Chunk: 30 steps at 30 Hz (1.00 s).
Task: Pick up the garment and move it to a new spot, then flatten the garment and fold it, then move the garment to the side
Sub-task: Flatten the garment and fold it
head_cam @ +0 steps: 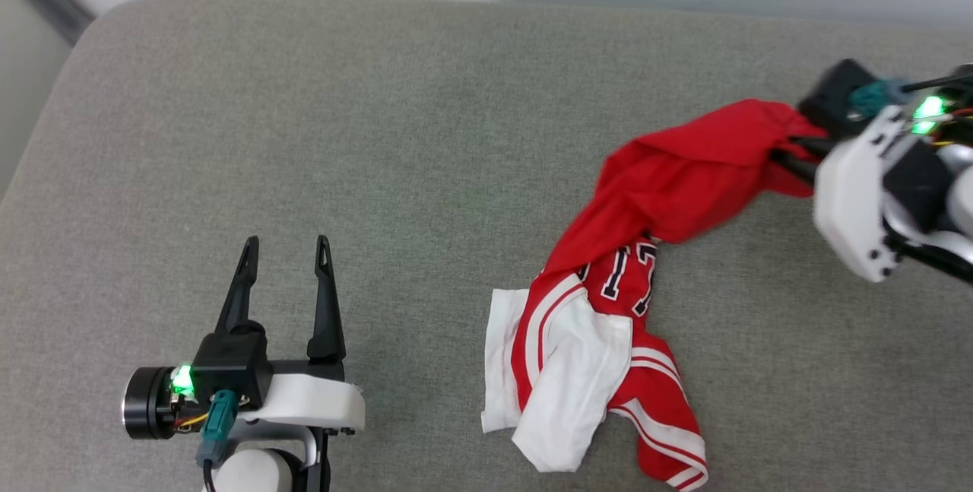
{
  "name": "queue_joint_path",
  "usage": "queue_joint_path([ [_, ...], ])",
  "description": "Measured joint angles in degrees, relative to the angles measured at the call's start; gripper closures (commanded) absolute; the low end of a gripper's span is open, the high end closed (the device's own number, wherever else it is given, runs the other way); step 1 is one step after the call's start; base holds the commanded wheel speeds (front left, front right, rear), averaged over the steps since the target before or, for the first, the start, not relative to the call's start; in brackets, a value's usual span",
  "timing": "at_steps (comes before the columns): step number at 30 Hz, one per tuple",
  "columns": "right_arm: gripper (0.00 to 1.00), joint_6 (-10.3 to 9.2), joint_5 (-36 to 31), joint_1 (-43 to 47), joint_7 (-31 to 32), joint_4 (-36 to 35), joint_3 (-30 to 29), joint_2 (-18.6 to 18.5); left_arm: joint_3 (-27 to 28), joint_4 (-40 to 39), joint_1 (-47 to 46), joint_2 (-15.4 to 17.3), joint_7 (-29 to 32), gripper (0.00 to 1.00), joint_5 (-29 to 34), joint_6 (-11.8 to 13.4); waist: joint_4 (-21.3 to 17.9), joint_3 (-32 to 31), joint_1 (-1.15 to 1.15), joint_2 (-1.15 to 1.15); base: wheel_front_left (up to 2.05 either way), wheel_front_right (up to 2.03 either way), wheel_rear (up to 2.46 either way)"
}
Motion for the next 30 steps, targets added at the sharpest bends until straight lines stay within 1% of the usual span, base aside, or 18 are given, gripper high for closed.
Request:
queue_joint_path([
  [5, 1.0, 0.0, 1.53, 0.62, -1.81, -2.03, -0.1, -7.69, 1.08, 0.4, 1.55, -0.63, 0.0, 0.0, 0.65, -1.1, -0.93, -2.32, 0.0, 0.0, 0.0, 0.0, 0.0],
  [8, 1.0, 0.0, 1.85, 4.74, -1.35, -1.51, 0.02, -11.77, 1.35, 0.76, 2.18, -0.99, 0.0, 0.0, 1.07, -1.85, -0.98, -3.39, 0.0, 0.0, 0.0, 0.0, 0.0],
  [10, 1.0, 0.0, 3.47, 8.76, -1.43, 0.48, 0.12, -13.43, 1.58, 0.96, 2.72, -1.15, 0.0, 0.0, 1.14, -2.09, -0.83, -3.92, 0.0, 0.0, 0.0, 0.0, 0.0],
  [13, 1.0, 0.0, 5.53, 14.9, -1.43, 4.63, 0.24, -14.32, 1.87, 1.32, 2.93, -1.3, 0.0, 0.0, 1.63, -2.79, -0.47, -4.51, 0.0, 0.0, 0.0, 0.0, 0.0],
  [15, 1.0, 0.0, 7.79, 19.17, -1.1, 7.58, 0.31, -13.96, 2.08, 1.55, 3.21, -1.41, 0.0, 0.0, 1.78, -3.02, -0.3, -4.85, 0.0, 0.0, 0.0, 0.0, 0.0],
  [18, 1.0, -0.04, 10.88, 23.98, -1.43, 12.12, 0.15, -12.21, 2.38, 1.97, 3.69, -1.54, 0.0, 0.0, 2.14, -3.52, -0.07, -5.3, 0.0, 0.0, 0.0, 0.0, 0.0],
  [19, 1.0, -0.04, 13.28, 25.31, -2.97, 14.37, -1.04, -10.93, 2.55, 2.25, 3.82, -1.68, 0.0, 0.0, 2.37, -3.61, -0.02, -5.64, 0.0, 0.0, 0.0, 0.0, 0.0],
  [21, 1.0, -0.04, 13.71, 25.83, -4.08, 15.29, -1.48, -10.33, 2.72, 2.38, 3.89, -1.67, 0.0, 0.0, 2.57, -3.65, -0.07, -5.83, 0.0, 0.0, 0.0, 0.0, 0.0],
  [22, 0.57, -0.04, 13.77, 26.09, -5.46, 16.08, -1.85, -9.68, 2.9, 2.53, 4.0, -1.66, 0.0, 0.0, 2.61, -3.85, -0.18, -6.08, 0.0, 0.0, 0.0, 0.0, 0.0],
  [23, 0.0, -0.03, 13.68, 26.14, -6.98, 16.66, -2.29, -9.12, 3.01, 2.64, 4.08, -1.66, 0.0, 0.0, 2.64, -3.97, -0.31, -6.33, 0.0, 0.0, 0.0, 0.0, 0.0],
  [26, 0.0, -0.01, 12.45, 25.92, -12.14, 17.47, -3.75, -8.02, 3.43, 3.09, 4.64, -1.54, 0.0, 0.0, 2.93, -4.11, -0.73, -7.34, 0.0, 0.0, 0.0, 0.0, 0.0],
  [30, 0.0, -0.01, 9.73, 24.1, -21.23, 17.25, -7.83, -7.56, 4.37, 3.31, 5.19, -1.16, 0.0, 0.0, 3.1, -4.45, -1.29, -8.91, 0.0, 0.0, 0.0, 0.0, 0.0],
])
